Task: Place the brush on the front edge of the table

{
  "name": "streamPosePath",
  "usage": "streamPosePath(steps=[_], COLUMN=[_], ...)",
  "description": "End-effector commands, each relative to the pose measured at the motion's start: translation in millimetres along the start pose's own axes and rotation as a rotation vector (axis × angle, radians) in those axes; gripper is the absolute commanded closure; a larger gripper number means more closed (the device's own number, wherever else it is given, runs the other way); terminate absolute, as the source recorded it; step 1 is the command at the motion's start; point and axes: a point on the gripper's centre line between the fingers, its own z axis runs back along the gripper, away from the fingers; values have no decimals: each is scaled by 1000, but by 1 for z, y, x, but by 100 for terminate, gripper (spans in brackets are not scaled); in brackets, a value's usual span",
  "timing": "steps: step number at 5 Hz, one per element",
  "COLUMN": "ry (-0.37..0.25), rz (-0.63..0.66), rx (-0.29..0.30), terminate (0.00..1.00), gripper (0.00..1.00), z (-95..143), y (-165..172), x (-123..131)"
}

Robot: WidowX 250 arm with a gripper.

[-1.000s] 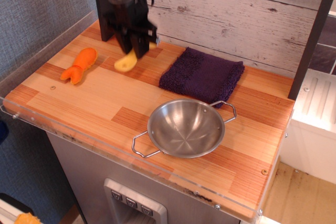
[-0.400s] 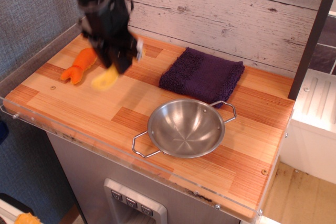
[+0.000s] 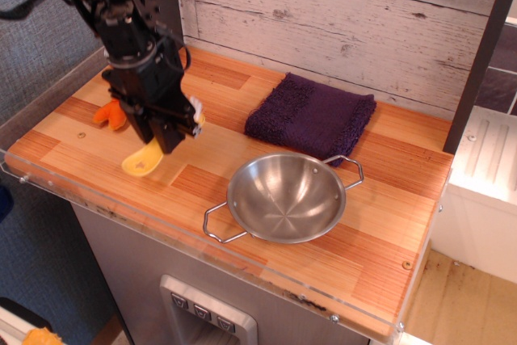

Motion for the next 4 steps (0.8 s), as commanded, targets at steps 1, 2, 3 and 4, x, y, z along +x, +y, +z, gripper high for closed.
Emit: streamPosePath(steps=[1,2,3,4], ry=[26,44,67,54], rz=[-9,-7,-1,6], rx=[46,47,49,40], terminate=[0,0,0,0], gripper=[100,100,0,0], z=[-2,-5,-7,-2], y=[11,12,12,11], x=[-15,-21,-21,-14])
